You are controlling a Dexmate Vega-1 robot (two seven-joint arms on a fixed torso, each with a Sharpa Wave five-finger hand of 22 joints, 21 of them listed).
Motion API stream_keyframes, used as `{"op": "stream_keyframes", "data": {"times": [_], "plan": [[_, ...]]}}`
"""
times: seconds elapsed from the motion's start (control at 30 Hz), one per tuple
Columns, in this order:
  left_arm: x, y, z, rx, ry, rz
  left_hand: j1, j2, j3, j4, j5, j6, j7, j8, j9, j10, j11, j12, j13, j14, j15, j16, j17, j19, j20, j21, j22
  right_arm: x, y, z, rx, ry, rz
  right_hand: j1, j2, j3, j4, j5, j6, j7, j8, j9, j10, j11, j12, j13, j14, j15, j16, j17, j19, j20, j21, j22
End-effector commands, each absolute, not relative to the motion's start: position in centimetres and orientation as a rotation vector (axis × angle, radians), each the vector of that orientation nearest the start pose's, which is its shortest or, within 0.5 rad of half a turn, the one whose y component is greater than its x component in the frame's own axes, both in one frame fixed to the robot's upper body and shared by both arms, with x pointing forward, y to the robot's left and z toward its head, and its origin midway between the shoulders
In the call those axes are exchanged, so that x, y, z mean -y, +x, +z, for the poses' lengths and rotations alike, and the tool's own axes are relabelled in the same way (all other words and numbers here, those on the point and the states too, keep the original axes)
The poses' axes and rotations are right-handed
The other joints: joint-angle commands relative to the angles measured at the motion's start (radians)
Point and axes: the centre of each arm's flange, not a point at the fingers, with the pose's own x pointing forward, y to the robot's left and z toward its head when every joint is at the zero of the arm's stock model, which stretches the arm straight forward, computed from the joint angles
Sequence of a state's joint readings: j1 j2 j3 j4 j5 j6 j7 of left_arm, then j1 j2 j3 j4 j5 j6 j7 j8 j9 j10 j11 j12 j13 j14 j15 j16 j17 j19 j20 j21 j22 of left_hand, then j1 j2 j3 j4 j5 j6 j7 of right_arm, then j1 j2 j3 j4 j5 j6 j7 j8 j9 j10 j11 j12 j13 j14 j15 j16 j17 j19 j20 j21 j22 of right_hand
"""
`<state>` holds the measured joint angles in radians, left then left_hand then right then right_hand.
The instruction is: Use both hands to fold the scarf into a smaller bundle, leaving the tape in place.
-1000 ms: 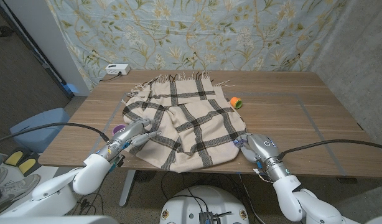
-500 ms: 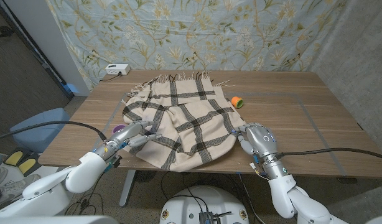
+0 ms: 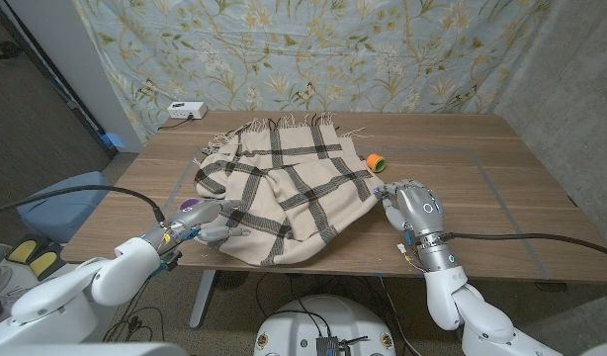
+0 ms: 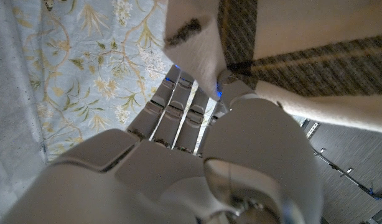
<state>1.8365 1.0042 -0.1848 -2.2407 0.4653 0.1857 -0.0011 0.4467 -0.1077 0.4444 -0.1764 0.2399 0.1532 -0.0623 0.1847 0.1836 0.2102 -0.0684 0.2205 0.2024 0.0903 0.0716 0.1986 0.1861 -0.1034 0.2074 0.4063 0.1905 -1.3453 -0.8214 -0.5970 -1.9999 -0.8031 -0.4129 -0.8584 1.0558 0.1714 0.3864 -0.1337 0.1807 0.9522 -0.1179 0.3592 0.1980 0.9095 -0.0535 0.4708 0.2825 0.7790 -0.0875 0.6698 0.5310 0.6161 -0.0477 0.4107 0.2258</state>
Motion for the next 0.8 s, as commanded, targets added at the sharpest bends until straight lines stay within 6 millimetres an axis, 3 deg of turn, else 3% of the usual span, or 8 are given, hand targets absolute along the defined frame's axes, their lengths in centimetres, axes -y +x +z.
{"op": "stream_keyframes", "data": {"times": [0.03, 0.3, 0.43, 0.8], "plan": [[-32.3, 42.7, -9.2, 0.274, 1.643, 0.046, 0.054, -0.008, 0.002, -0.006, 0.018, -0.009, 0.009, 0.008, 0.002, -0.009, -0.004, -0.004, 0.004, -0.014, 0.007, -0.006, 0.0, 0.014, 0.003, -0.011, -0.001, 22.0, 46.5, -13.3, 0.938, -1.26, -0.581, -0.001, 0.009, 0.002, 0.006, 0.005, 0.011, 0.001, 0.003, 0.004, 0.005, 0.0, 0.01, 0.007, 0.008, -0.128, 0.0, 0.008, -0.008, 0.002, 0.006, 0.002], [-31.1, 43.5, -9.4, 0.19, 1.788, 0.083, 0.164, -0.018, 0.006, -0.005, 0.048, -0.053, 0.004, 0.003, 0.003, -0.042, -0.017, -0.012, 0.005, -0.038, 0.01, -0.01, -0.001, 0.029, 0.004, -0.021, -0.003, 22.2, 46.8, -12.7, 0.933, -1.223, -0.612, 0.002, 0.009, 0.003, 0.006, 0.007, 0.014, 0.003, 0.002, 0.005, 0.005, 0.001, 0.015, 0.014, 0.01, -0.13, -0.004, 0.013, -0.007, 0.005, 0.011, 0.002], [-30.9, 44.0, -9.5, 0.175, 1.779, 0.05, 0.206, -0.033, -0.002, -0.004, 0.062, -0.072, 0.009, 0.003, 0.003, -0.062, -0.011, -0.016, 0.005, -0.056, 0.022, -0.013, -0.001, 0.027, 0.005, -0.029, -0.003, 22.2, 47.1, -12.0, 0.922, -1.205, -0.648, 0.001, 0.008, 0.002, 0.008, 0.008, 0.016, 0.005, 0.001, 0.006, 0.013, 0.001, 0.021, 0.018, 0.015, -0.129, -0.003, 0.018, -0.01, 0.009, 0.014, 0.002], [-30.6, 44.9, -9.6, 0.208, 1.65, -0.123, 0.193, -0.085, -0.064, 0.014, 0.093, -0.081, 0.025, 0.005, 0.004, -0.078, 0.004, -0.014, 0.006, -0.072, 0.04, -0.011, 0.001, 0.014, 0.008, -0.047, -0.002, 21.8, 49.3, -10.0, 0.844, -1.218, -0.671, 0.008, 0.003, 0.001, 0.006, 0.011, 0.028, 0.02, 0.001, 0.007, 0.041, 0.032, 0.043, 0.032, 0.027, -0.128, 0.0, 0.035, -0.011, 0.02, 0.025, 0.002]]}}
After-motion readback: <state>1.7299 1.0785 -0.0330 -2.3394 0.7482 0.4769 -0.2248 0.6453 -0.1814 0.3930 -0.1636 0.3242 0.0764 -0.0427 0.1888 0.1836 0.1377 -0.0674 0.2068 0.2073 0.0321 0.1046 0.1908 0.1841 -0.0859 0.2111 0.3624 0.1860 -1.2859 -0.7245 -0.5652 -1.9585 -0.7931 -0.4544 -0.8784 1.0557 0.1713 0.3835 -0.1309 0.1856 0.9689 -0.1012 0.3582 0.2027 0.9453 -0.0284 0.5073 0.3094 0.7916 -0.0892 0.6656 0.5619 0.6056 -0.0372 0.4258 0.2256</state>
